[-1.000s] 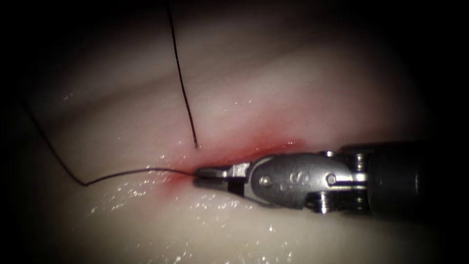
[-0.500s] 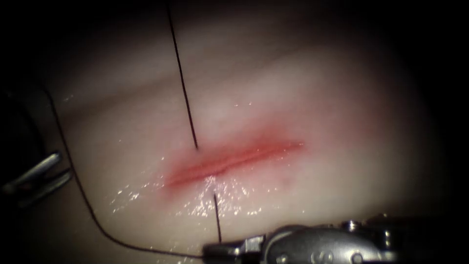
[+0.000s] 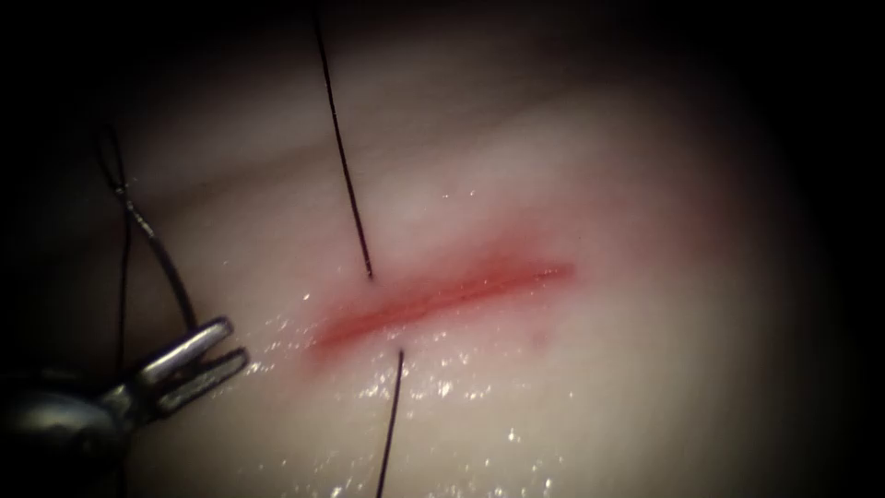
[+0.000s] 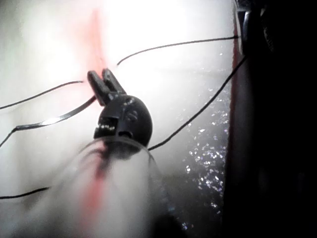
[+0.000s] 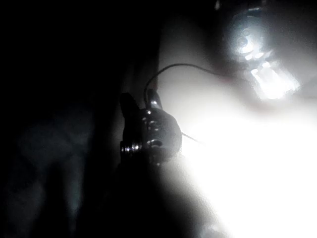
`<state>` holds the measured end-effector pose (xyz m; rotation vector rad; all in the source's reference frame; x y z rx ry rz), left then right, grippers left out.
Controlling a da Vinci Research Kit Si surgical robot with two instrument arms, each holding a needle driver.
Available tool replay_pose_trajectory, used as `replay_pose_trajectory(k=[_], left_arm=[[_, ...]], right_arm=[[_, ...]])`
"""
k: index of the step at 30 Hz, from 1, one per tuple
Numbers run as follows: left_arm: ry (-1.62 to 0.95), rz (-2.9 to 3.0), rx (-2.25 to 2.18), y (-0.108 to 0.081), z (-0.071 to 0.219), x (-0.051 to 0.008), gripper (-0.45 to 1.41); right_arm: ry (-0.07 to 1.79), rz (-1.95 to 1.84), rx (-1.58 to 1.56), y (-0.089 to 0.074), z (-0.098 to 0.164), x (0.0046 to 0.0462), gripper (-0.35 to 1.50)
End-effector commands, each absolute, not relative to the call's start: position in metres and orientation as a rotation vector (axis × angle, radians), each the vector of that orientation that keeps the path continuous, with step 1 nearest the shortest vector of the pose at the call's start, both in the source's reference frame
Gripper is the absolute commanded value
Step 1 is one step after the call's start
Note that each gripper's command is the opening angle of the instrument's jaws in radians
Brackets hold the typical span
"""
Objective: Wound Closure
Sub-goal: With the right end-effector, pull the suture through the wound.
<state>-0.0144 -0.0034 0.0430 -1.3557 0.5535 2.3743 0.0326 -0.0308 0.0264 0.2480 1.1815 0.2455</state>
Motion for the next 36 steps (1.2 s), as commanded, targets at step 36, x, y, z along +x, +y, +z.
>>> replay_pose_trajectory(k=[36], left_arm=[[0.55, 2.376, -1.361, -0.004, 0.044, -0.0143, -0.45]], right_arm=[[1.16, 0.105, 0.033, -0.019, 0.043, 0.0298, 1.23]])
